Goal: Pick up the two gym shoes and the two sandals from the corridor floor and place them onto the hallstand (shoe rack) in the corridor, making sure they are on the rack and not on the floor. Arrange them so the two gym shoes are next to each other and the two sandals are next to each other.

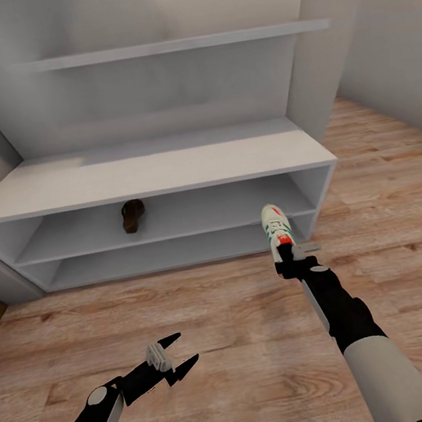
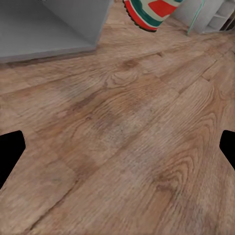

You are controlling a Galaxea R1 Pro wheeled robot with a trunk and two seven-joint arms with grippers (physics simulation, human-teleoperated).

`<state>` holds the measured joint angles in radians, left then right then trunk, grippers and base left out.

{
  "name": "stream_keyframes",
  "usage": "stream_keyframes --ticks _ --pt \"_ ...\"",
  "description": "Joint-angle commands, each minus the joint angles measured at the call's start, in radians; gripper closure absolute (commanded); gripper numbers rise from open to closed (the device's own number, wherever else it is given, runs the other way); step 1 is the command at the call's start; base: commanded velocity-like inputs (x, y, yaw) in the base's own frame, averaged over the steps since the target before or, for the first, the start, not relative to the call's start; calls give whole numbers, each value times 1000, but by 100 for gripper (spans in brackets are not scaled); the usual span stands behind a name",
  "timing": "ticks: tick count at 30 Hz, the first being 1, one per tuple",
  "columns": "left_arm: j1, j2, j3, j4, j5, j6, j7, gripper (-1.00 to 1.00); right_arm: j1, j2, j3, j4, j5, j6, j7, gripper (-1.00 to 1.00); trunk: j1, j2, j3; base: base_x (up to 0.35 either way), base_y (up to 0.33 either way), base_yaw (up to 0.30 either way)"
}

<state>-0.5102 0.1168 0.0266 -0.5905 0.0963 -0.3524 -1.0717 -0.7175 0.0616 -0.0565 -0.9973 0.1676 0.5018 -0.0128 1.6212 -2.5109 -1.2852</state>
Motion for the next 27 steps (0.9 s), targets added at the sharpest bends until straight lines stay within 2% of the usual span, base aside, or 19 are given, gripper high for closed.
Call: stream_keyframes --ticks 1,18,27 --pt "-1 0 1 1 2 -5 -4 -100 0 1 -2 -1 9 5 2 100 0 0 -1 330 0 0" --pt "-1 0 0 1 2 -5 -4 -100 0 0 -2 -1 9 6 2 100 0 0 -1 342 1 0" --pt "-1 -12 -1 1 2 -5 -4 -100 0 0 -2 -1 9 5 2 100 0 0 -1 338 104 0"
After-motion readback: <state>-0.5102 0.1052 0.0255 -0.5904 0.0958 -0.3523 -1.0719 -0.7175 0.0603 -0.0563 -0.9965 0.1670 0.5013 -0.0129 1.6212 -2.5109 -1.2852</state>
